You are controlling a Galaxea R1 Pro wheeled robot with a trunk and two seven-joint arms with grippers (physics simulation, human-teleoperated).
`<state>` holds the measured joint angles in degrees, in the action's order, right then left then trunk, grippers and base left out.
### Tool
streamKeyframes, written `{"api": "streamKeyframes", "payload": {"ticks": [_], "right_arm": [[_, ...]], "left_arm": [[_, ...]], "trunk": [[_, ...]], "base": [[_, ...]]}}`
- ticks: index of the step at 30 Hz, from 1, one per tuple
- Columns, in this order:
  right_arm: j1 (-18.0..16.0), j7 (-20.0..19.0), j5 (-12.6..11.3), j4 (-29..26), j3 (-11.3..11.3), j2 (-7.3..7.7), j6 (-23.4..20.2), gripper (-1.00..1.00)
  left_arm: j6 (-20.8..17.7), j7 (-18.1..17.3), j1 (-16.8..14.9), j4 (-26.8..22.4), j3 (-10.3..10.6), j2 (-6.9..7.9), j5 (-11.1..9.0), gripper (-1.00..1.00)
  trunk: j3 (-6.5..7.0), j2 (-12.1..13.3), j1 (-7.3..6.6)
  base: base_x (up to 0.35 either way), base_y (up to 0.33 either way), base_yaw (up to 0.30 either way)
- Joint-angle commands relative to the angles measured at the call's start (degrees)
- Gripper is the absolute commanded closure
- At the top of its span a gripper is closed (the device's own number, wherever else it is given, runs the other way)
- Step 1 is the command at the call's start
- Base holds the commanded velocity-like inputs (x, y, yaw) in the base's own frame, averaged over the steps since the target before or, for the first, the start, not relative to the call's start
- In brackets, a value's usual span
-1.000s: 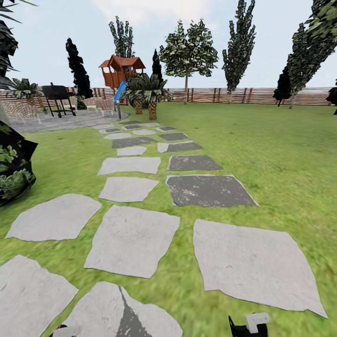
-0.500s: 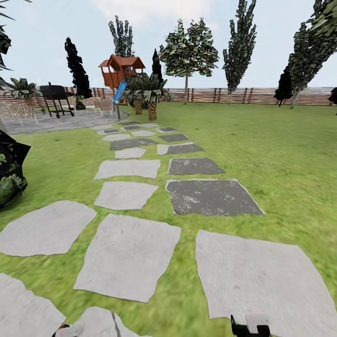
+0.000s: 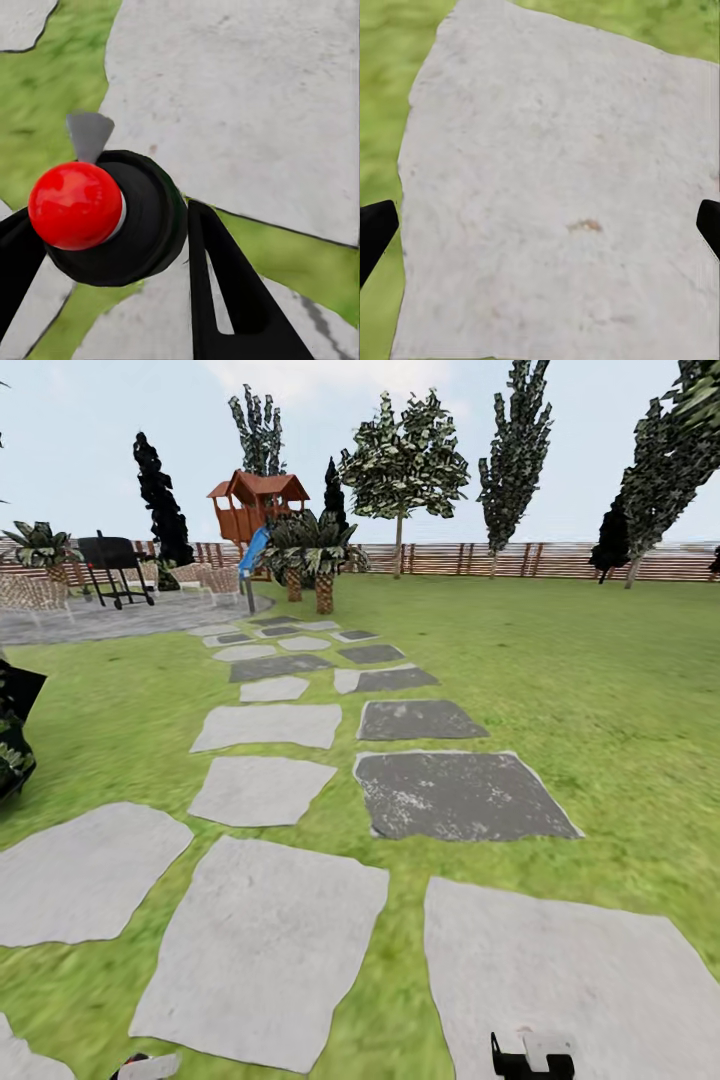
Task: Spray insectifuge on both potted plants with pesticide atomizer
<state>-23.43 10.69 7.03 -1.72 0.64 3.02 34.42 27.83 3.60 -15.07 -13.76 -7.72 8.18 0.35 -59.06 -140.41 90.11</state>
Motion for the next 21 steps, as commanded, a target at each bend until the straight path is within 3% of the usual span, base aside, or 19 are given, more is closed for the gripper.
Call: {"api": "streamKeyframes", "payload": {"ticks": [1,13,21], "right_arm": [[-0.03,0.47,0.61,0.05,0.06,0.02,0.05,-1.0],[-0.03,0.47,0.61,0.05,0.06,-0.03,0.04,-1.0],[-0.03,0.64,0.61,0.05,0.06,-0.04,0.04,-1.0]], "left_arm": [[0.19,0.17,-0.02,0.05,-0.02,0.0,0.1,1.0],[0.21,0.17,0.0,0.05,-0.02,0.0,0.2,1.0],[0.21,0.17,0.0,0.05,-0.02,0.0,0.01,1.0]], "trunk": [[-0.05,-0.02,0.02],[-0.31,-0.02,0.02],[-0.33,-0.02,0.02]], "base": [[0.339,0.0,0.0],[0.339,0.0,0.116],[0.339,0.0,0.013]]}}
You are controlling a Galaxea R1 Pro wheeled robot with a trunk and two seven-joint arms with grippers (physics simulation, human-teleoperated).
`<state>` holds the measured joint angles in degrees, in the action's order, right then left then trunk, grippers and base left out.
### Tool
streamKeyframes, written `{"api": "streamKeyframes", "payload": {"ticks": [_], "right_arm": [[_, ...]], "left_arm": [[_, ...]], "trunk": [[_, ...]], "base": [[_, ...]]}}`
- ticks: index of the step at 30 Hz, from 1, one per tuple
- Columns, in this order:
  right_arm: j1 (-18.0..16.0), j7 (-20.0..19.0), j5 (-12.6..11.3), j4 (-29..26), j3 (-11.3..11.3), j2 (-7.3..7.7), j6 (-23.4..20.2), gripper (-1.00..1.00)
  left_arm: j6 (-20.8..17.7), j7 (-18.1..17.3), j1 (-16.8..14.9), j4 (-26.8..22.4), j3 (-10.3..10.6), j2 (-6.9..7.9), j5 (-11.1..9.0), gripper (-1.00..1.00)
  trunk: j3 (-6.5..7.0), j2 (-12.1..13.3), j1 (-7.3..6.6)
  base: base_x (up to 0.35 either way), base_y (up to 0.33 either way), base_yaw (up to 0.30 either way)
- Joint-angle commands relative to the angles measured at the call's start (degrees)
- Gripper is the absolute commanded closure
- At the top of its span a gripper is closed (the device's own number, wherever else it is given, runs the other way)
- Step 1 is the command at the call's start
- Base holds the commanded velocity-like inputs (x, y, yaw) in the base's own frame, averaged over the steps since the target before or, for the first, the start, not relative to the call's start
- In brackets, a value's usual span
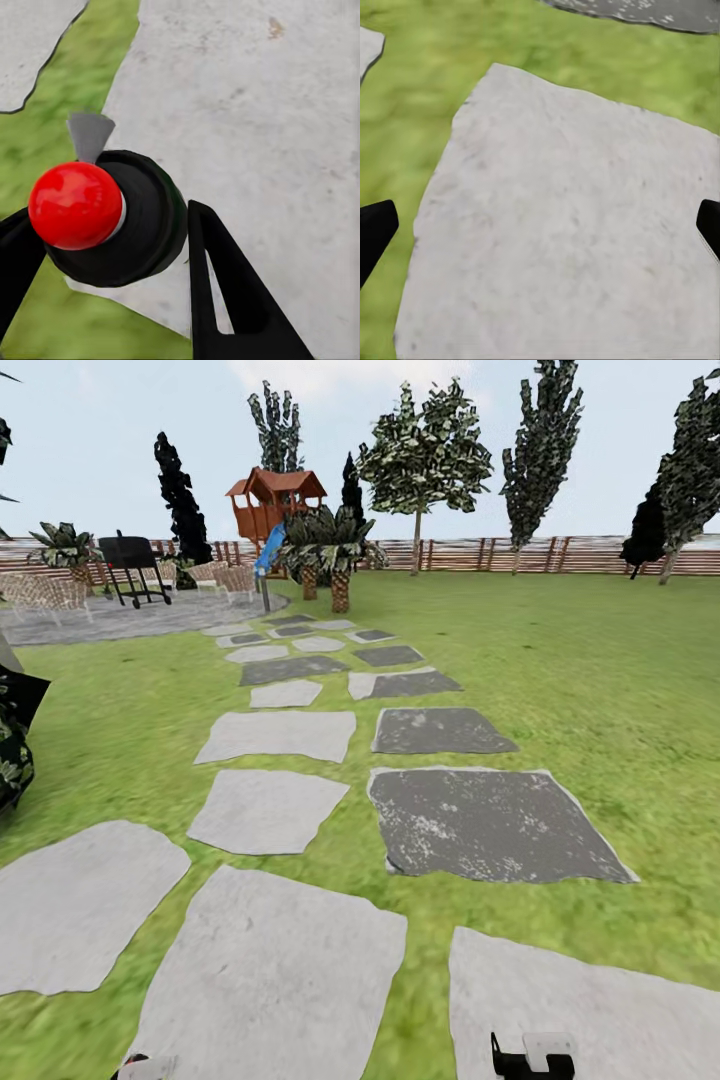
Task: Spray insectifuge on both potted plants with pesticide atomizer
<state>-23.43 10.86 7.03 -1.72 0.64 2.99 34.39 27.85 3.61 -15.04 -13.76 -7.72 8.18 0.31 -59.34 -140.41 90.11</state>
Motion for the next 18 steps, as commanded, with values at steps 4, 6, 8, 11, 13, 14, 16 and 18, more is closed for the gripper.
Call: {"api": "streamKeyframes", "payload": {"ticks": [4,6,8,11,13,14,16,18], "right_arm": [[-0.03,0.47,0.61,0.1,0.07,0.0,0.06,-1.0],[-0.03,0.47,0.61,0.13,0.07,0.0,0.06,-1.0],[-0.03,0.48,0.61,0.13,0.07,0.0,0.06,-1.0],[-0.03,0.48,0.61,0.14,0.07,0.0,0.06,-1.0],[-0.03,0.48,0.61,0.14,0.05,0.0,0.06,-1.0],[-0.03,0.48,0.61,0.14,0.06,0.0,0.06,-1.0],[-0.03,0.48,0.61,0.14,0.06,-0.03,0.06,-1.0],[-0.03,0.48,0.61,0.14,0.07,-0.07,0.06,-1.0]], "left_arm": [[0.19,0.17,-0.05,0.05,-0.01,0.0,-0.14,1.0],[0.19,0.17,-0.07,0.05,-0.01,0.0,-0.12,1.0],[0.19,0.17,-0.05,0.05,-0.01,0.0,-0.08,1.0],[0.19,0.17,-0.07,0.05,-0.01,0.0,-0.02,1.0],[0.19,0.17,-0.06,0.05,-0.01,0.0,-0.03,1.0],[0.19,0.17,-0.06,0.05,-0.01,0.0,-0.07,1.0],[0.19,0.17,-0.06,0.05,-0.01,0.0,-0.04,1.0],[0.19,0.17,-0.05,0.05,-0.01,0.0,-0.08,1.0]], "trunk": [[-0.05,-0.02,0.02],[-0.05,-0.02,0.02],[-0.05,-0.02,0.02],[-0.05,-0.02,0.02],[-0.05,-0.02,0.02],[-0.05,-0.02,0.02],[-0.09,-0.02,0.02],[-0.21,-0.02,0.02]], "base": [[0.339,0.0,0.0],[0.34,0.0,0.0],[0.339,0.0,0.0],[0.339,0.0,0.0],[0.339,0.0,0.0],[0.339,0.0,0.0],[0.339,0.0,0.002],[0.339,0.0,0.034]]}}
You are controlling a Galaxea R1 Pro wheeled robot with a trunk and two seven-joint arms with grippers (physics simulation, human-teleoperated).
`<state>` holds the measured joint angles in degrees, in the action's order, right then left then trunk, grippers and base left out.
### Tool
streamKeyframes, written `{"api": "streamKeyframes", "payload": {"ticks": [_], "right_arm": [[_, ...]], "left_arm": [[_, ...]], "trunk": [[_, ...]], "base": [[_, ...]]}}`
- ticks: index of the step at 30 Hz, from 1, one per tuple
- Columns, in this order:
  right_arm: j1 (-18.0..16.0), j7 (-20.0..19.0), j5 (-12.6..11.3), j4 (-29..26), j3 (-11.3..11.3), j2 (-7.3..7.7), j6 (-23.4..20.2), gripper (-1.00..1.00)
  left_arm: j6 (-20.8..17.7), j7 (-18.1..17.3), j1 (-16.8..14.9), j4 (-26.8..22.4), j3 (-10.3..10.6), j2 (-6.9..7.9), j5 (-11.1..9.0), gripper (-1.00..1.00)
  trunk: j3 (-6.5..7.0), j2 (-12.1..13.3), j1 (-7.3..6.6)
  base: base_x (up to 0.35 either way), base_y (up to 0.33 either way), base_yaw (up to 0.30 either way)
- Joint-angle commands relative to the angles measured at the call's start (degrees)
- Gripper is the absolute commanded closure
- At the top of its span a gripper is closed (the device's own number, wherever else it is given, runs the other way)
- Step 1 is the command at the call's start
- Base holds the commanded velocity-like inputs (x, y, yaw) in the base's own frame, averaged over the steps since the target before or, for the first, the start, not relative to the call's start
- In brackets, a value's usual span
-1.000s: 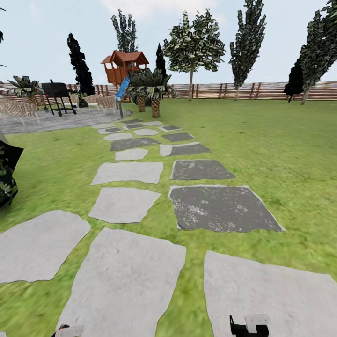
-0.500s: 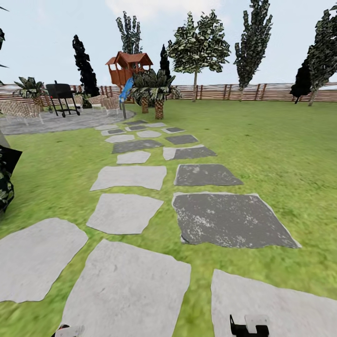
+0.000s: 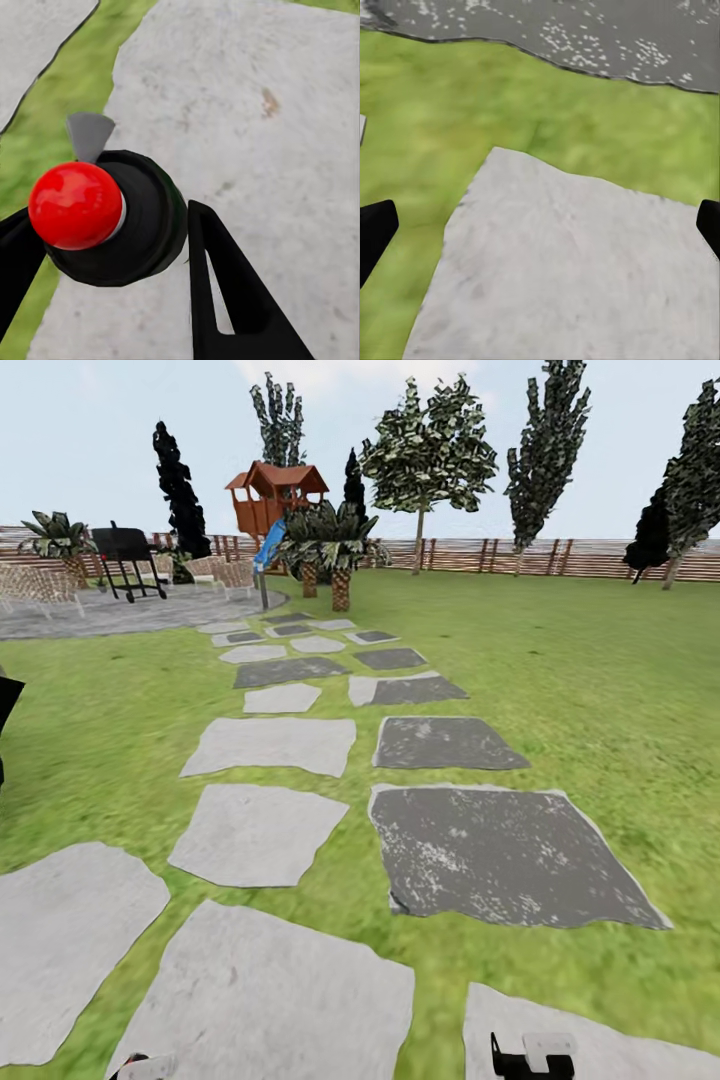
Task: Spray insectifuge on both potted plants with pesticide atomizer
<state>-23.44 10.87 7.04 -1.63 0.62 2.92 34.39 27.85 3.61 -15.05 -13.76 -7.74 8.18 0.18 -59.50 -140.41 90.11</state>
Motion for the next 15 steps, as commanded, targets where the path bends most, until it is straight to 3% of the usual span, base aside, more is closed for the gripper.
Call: {"api": "streamKeyframes", "payload": {"ticks": [1,15], "right_arm": [[-0.03,0.47,0.61,0.03,0.08,-0.01,0.06,-1.0],[-0.03,0.47,0.61,0.04,0.07,-0.02,0.06,-1.0]], "left_arm": [[0.19,0.17,-0.03,0.05,0.01,0.0,0.03,1.0],[0.19,0.17,-0.06,0.05,0.01,0.0,-0.06,1.0]], "trunk": [[-0.12,-0.02,0.02],[-1.05,-0.02,0.02]], "base": [[0.339,0.0,0.054],[0.339,0.0,0.106]]}}
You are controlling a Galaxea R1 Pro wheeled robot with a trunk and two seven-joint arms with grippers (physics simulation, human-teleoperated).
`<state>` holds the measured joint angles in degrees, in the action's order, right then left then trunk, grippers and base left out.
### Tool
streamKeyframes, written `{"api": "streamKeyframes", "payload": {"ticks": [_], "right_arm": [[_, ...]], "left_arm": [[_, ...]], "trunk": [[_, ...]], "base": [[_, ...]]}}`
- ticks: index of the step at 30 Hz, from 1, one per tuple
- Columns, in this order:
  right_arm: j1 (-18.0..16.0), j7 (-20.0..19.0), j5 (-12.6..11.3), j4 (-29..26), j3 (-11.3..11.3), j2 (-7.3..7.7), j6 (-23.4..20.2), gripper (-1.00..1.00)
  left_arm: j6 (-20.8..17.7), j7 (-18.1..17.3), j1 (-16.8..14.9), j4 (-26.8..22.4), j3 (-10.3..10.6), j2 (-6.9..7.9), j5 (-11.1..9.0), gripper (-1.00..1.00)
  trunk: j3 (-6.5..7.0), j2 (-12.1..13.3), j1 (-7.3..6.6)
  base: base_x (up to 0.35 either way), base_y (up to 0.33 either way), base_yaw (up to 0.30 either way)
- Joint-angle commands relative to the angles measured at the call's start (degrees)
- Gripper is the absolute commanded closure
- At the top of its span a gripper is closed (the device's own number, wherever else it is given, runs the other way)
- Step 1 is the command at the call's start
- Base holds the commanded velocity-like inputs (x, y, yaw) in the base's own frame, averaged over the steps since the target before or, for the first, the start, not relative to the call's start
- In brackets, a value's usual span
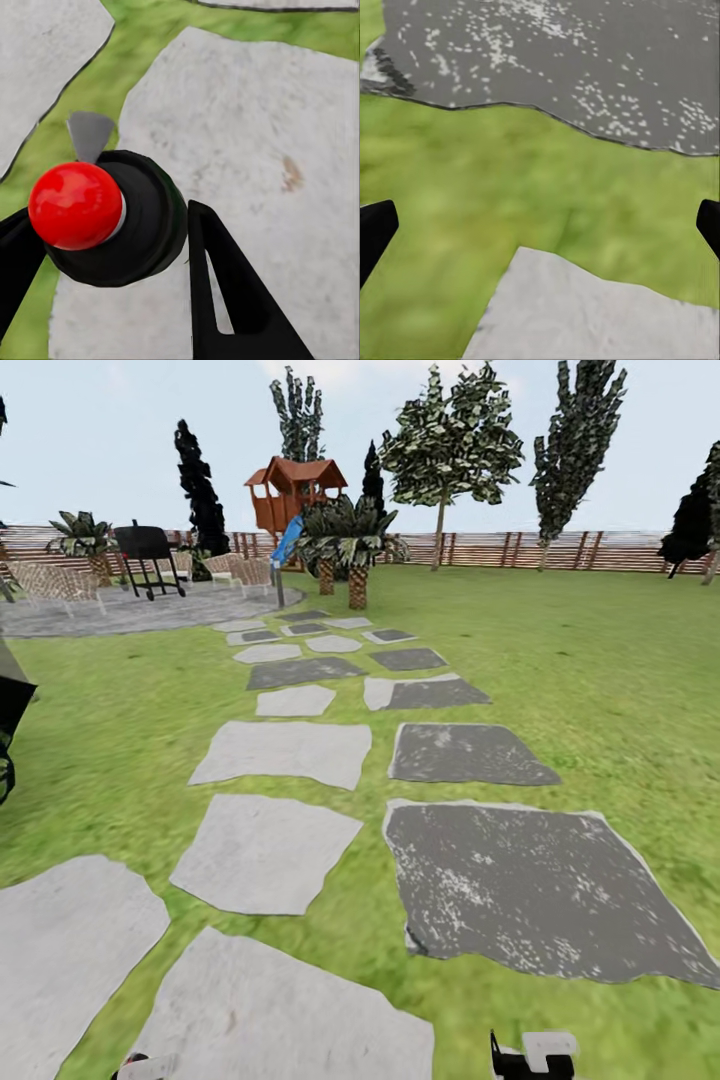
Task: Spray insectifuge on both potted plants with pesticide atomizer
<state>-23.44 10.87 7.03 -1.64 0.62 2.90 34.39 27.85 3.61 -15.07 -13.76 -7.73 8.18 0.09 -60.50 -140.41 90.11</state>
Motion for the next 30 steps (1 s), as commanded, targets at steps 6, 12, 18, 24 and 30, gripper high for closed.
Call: {"api": "streamKeyframes", "payload": {"ticks": [6,12,18,24,30], "right_arm": [[-0.03,0.47,0.61,0.06,0.08,0.0,0.06,-1.0],[-0.03,0.47,0.61,0.06,0.08,0.0,0.06,-1.0],[-0.03,0.47,0.61,0.06,0.08,0.0,0.06,-1.0],[-0.03,0.47,0.61,0.05,0.08,0.0,0.06,-1.0],[-0.03,0.47,0.61,-0.01,0.08,0.07,0.06,-1.0]], "left_arm": [[0.19,0.17,-0.03,0.05,-0.01,0.0,-0.12,1.0],[0.19,0.17,-0.04,0.05,-0.02,0.0,-0.17,1.0],[0.19,0.17,-0.02,0.05,-0.05,0.0,-0.26,1.0],[0.19,0.17,-0.02,0.05,-0.09,0.0,-0.26,1.0],[0.19,0.17,-0.02,0.06,-0.06,0.0,-0.19,1.0]], "trunk": [[-0.07,-0.02,0.02],[-0.08,-0.02,0.02],[-0.08,-0.02,0.02],[-0.16,-0.02,0.02],[-0.27,-0.02,0.02]], "base": [[0.339,0.0,0.01],[0.339,0.0,0.001],[0.339,0.0,0.0],[0.339,0.0,0.072],[0.339,0.0,0.085]]}}
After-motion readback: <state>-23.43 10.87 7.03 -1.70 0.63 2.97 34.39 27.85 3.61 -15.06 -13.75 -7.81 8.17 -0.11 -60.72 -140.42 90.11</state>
